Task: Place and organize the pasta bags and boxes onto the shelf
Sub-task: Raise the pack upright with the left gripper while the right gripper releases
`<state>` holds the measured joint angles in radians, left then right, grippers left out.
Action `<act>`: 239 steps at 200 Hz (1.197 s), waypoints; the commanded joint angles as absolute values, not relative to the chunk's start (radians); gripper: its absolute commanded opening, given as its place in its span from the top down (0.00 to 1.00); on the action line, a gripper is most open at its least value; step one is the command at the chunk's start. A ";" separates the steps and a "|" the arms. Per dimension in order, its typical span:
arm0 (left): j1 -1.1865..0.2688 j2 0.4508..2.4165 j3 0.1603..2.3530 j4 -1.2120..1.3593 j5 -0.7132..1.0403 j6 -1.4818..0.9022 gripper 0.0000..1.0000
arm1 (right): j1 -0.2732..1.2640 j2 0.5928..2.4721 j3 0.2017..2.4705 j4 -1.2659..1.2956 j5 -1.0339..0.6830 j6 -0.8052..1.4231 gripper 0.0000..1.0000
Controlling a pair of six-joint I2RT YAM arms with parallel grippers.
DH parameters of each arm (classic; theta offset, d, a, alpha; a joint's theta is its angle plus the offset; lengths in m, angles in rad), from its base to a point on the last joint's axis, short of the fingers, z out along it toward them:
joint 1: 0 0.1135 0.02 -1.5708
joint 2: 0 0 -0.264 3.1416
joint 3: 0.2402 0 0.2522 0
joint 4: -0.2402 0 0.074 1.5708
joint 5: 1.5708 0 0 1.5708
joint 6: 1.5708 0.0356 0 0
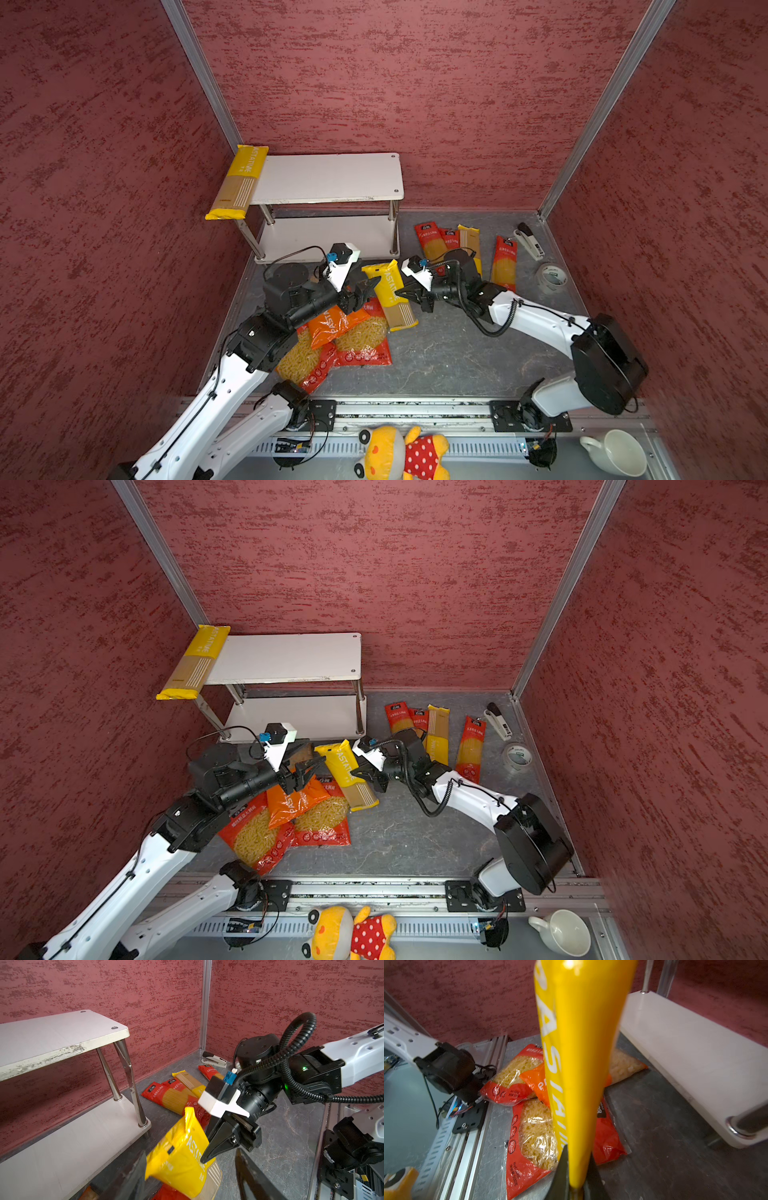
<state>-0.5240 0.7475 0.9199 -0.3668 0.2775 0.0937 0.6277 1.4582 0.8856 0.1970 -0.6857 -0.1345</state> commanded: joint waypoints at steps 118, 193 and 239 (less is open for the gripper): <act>-0.495 0.608 0.361 0.423 0.051 -0.819 0.22 | 0.597 1.361 1.167 0.667 -0.292 0.606 1.00; -0.617 0.777 0.254 0.893 -0.082 -0.890 0.22 | 0.639 1.433 1.276 0.678 -0.351 0.798 1.00; -0.587 0.851 0.280 0.982 -0.057 -0.891 0.34 | 0.651 1.432 1.279 0.660 -0.406 0.894 1.00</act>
